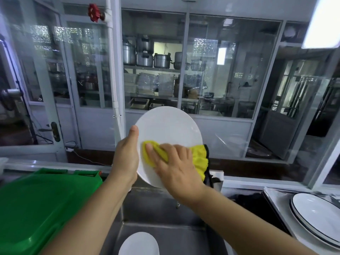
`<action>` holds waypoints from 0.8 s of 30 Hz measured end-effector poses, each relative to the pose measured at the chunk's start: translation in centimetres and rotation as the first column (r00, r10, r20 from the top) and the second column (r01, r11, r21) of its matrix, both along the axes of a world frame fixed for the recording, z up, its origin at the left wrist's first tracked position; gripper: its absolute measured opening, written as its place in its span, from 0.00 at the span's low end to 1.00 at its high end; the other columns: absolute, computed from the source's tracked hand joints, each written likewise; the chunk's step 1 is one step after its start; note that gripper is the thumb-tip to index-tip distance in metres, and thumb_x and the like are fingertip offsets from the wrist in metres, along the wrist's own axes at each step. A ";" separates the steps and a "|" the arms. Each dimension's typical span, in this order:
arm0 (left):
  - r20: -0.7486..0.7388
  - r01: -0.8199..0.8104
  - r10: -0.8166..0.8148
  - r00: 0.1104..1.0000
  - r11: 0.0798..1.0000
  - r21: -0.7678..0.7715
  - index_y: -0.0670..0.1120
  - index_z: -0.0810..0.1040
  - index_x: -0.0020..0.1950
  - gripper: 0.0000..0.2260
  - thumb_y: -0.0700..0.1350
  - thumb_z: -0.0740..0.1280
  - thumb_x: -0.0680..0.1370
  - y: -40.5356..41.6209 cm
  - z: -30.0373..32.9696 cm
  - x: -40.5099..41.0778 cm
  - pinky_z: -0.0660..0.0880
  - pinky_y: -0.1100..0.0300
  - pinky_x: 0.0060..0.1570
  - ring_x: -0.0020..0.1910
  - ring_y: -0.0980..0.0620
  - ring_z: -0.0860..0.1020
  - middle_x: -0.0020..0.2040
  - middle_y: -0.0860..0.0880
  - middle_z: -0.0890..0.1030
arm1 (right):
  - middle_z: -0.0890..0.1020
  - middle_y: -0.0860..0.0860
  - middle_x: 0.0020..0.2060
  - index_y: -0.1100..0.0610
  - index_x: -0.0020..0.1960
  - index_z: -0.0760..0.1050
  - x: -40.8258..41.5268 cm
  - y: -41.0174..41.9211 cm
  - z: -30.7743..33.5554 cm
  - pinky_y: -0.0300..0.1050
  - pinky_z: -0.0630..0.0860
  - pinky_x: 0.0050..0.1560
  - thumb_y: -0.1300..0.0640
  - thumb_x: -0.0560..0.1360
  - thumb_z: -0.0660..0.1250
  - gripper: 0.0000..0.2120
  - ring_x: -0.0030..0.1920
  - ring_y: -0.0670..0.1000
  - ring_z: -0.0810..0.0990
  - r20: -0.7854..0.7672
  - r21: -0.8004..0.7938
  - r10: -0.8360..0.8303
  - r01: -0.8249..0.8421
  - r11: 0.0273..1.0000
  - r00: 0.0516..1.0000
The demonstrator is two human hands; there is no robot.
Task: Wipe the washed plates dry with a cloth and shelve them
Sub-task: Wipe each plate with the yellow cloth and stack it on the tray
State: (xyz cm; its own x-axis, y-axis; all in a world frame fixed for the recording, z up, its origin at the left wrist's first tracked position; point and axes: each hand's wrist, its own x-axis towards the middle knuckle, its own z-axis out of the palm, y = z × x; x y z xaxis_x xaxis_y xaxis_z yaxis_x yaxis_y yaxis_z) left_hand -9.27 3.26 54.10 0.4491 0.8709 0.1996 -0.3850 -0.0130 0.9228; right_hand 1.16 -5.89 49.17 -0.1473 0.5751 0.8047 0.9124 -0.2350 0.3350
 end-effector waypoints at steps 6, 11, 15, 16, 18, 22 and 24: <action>-0.006 0.030 -0.030 1.000 0.999 0.019 0.51 0.80 0.42 0.17 0.56 0.56 0.81 0.5 -0.3 -0.9 0.77 0.51 0.48 0.44 0.48 0.82 0.37 0.53 0.85 | 0.70 0.54 0.58 0.49 0.73 0.61 1.7 -0.9 -0.6 0.54 0.67 0.50 0.53 0.74 0.65 0.29 0.50 0.58 0.71 0.060 -0.019 -0.029 0.030 0.999 0.998; -0.091 0.076 -0.072 0.993 0.996 0.048 0.49 0.84 0.42 0.23 0.67 0.62 0.73 -0.3 -1.2 0.2 0.77 0.44 0.54 0.47 0.44 0.83 0.42 0.45 0.85 | 0.68 0.54 0.59 0.49 0.73 0.61 0.6 0.8 2.7 0.54 0.64 0.49 0.49 0.77 0.57 0.24 0.51 0.59 0.68 0.012 0.071 -0.047 0.046 0.996 0.999; -0.068 0.090 -0.087 0.994 0.995 0.051 0.48 0.85 0.42 0.17 0.57 0.62 0.78 -0.7 -1.9 0.3 0.77 0.45 0.55 0.48 0.45 0.83 0.44 0.46 0.86 | 0.67 0.54 0.60 0.51 0.75 0.61 2.1 1.6 4.9 0.54 0.63 0.49 0.49 0.78 0.58 0.26 0.51 0.59 0.68 -0.044 0.092 -0.161 0.164 0.982 0.986; -0.063 0.087 -0.084 0.994 0.995 0.044 0.46 0.83 0.42 0.16 0.53 0.61 0.79 -0.7 -1.8 0.1 0.78 0.48 0.51 0.46 0.45 0.83 0.41 0.47 0.86 | 0.68 0.55 0.60 0.51 0.75 0.60 2.8 1.5 5.3 0.54 0.64 0.49 0.49 0.78 0.58 0.26 0.51 0.60 0.68 -0.088 0.097 -0.199 0.207 0.974 0.976; -0.058 0.057 -0.053 0.997 0.996 0.063 0.46 0.81 0.42 0.15 0.51 0.60 0.80 -0.6 -1.5 -0.3 0.77 0.54 0.44 0.42 0.45 0.82 0.36 0.50 0.85 | 0.71 0.56 0.59 0.51 0.75 0.60 4.1 1.0 5.8 0.55 0.67 0.48 0.49 0.78 0.57 0.26 0.50 0.61 0.70 -0.153 0.106 -0.271 0.288 0.952 0.950; 0.012 -0.007 0.006 1.000 0.998 0.064 0.50 0.79 0.45 0.13 0.53 0.58 0.80 -0.1 -1.2 -1.1 0.76 0.52 0.48 0.46 0.47 0.80 0.44 0.50 0.83 | 0.72 0.57 0.57 0.50 0.75 0.61 5.8 -0.7 5.8 0.54 0.69 0.50 0.51 0.80 0.55 0.23 0.51 0.59 0.71 -0.463 0.132 -0.172 0.260 0.956 0.869; 0.056 -0.027 0.025 0.998 0.999 0.032 0.53 0.78 0.46 0.11 0.53 0.57 0.81 0.2 -1.3 -1.4 0.76 0.53 0.48 0.46 0.50 0.80 0.45 0.51 0.82 | 0.69 0.54 0.57 0.49 0.74 0.61 6.2 -1.5 5.6 0.48 0.67 0.56 0.52 0.82 0.54 0.21 0.53 0.51 0.69 -0.793 0.195 0.092 0.107 0.975 0.602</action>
